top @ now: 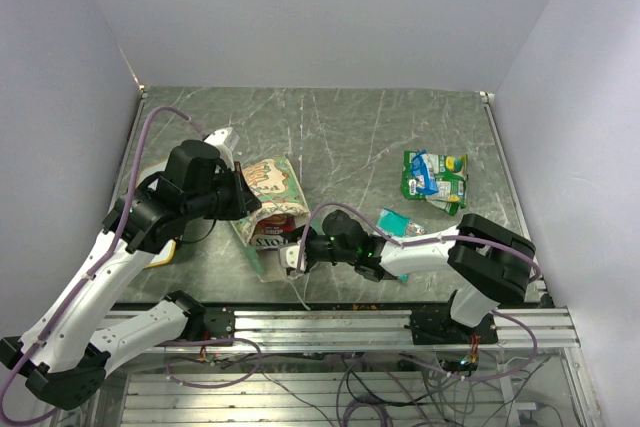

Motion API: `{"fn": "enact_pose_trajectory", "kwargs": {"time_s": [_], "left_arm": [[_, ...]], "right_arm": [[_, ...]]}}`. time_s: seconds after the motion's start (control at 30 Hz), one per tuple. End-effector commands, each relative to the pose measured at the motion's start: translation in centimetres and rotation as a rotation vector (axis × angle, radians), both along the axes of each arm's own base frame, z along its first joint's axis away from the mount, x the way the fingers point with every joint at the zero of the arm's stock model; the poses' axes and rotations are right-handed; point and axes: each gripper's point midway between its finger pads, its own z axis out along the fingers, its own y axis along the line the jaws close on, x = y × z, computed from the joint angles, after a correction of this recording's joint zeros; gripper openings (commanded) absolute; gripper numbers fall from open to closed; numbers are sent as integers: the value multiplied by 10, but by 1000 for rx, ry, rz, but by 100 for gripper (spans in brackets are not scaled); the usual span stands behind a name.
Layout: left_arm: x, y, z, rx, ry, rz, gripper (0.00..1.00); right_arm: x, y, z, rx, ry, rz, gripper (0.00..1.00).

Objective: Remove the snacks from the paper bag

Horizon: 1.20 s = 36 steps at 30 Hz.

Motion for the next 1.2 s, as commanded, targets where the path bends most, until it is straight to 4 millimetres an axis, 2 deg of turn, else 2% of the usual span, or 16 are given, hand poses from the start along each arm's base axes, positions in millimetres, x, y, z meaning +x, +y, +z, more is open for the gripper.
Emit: {"fn": "enact_pose_trajectory", "kwargs": {"time_s": [0.0, 0.3, 0.47, 0.57, 0.67, 0.77, 0.9, 1.17], "left_arm": [[3, -9, 11, -53, -30, -20, 7], [4, -14, 12, -80, -25, -19, 7], [5, -15, 10, -80, -18, -15, 7], [6, -14, 9, -81, -20, -7, 7], [7, -15, 10, -82, -28, -9, 7], [9, -15, 9, -76, -32, -9, 7], [10, -15, 7, -74, -35, -8, 7], [17, -10, 7, -44, -58, 23, 7]], "right_arm": [[0, 7, -2, 20, -23, 12, 52], [9, 21, -16, -5, -60, -5, 55], [23, 30, -18, 2, -88, -77, 55], [33, 34, -26, -16, -113, -140, 53], [39, 35, -23, -8, -121, -187, 43], [40, 32, -16, 3, -107, -211, 20], [37, 26, -8, 20, -39, -243, 2], [10, 0, 13, 22, 112, -265, 0]]}}
